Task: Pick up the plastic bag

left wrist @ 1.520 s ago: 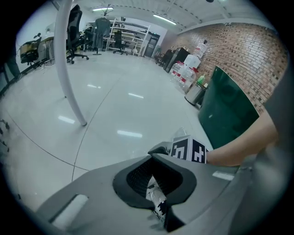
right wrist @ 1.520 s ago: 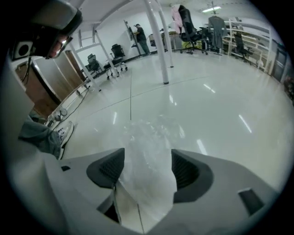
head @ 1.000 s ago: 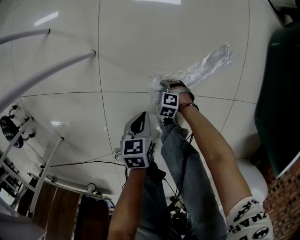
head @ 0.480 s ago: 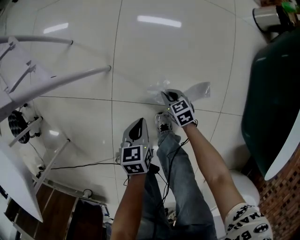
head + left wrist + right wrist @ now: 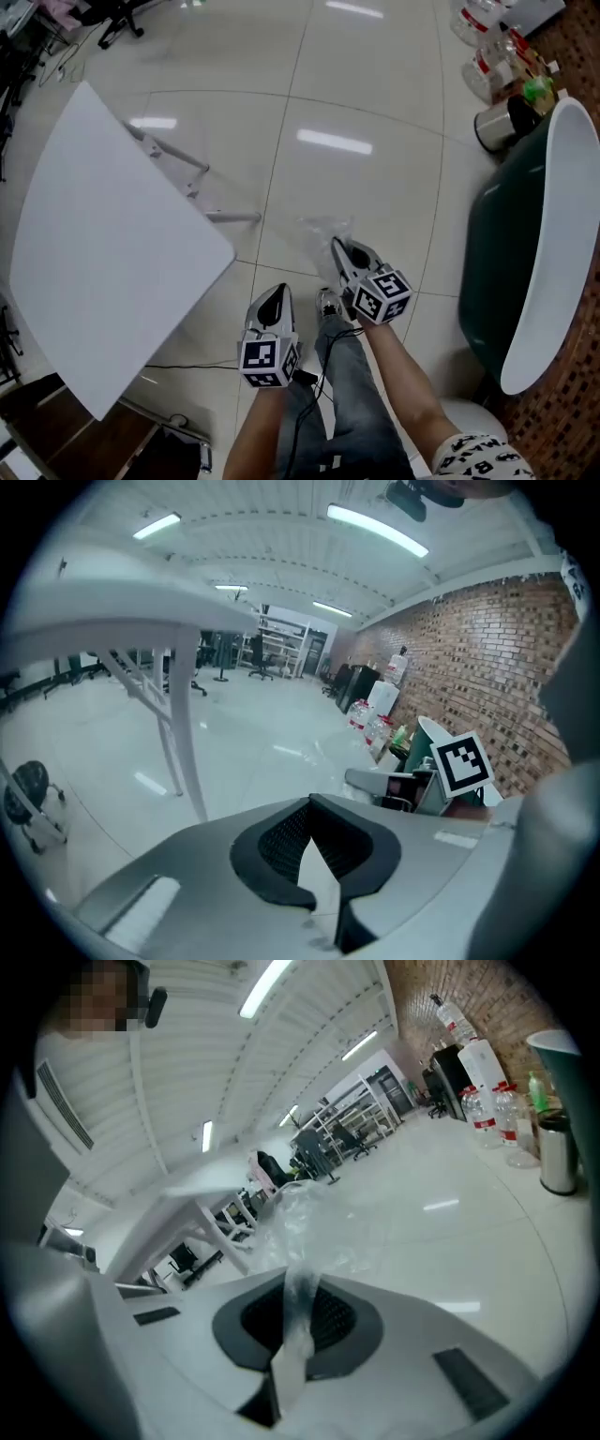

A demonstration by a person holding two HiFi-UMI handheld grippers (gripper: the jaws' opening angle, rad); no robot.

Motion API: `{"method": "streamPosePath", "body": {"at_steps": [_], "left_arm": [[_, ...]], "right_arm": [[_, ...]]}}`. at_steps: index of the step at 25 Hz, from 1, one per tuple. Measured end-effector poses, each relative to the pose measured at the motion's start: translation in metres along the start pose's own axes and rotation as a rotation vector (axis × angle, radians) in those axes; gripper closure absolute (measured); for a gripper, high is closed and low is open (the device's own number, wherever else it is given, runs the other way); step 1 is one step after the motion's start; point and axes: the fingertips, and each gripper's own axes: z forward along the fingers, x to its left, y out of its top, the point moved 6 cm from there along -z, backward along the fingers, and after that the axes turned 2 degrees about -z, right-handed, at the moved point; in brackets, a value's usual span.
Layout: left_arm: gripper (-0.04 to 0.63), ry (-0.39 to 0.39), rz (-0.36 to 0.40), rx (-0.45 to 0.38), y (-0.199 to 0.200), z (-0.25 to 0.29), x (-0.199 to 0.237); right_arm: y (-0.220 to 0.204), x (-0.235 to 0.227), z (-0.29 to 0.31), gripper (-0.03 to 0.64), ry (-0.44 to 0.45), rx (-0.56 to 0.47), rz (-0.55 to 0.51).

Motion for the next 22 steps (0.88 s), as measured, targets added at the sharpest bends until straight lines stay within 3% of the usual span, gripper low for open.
{"method": "streamPosePath", "body": {"at_steps": [5,11,22], "left_arm": [[0.591,0.025,0.035,-0.124,0.072,-0.080,-0.004],[0.589,0.209,-0.011,-0.286,0.144,-0.168,0.017],[0.589,0.465,-0.161,-0.462,0.152,-0.352,0.067]], "right_arm": [[0.087,0.077,-0.050,0.606,0.069,-0.085,-0.074],[0.175,0.159,-0.066,0.604,0.242,-0.102,-0.177],[0.239,0.345,-0.067,0.604,0.467,-0.135,-0.306]]}}
